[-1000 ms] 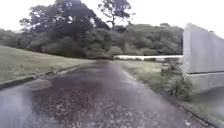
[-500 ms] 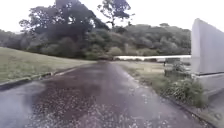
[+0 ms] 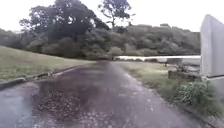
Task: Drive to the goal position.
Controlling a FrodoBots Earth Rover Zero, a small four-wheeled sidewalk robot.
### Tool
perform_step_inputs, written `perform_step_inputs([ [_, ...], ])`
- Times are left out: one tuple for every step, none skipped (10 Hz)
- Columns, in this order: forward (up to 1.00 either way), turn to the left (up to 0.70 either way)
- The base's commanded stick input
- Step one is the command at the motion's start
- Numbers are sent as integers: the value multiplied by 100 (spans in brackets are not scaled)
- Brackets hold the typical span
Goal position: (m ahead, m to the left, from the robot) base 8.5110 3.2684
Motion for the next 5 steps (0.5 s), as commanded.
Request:
perform_step_inputs([
  [45,2],
  [45,2],
  [45,-10],
  [45,-27],
  [45,-27],
])
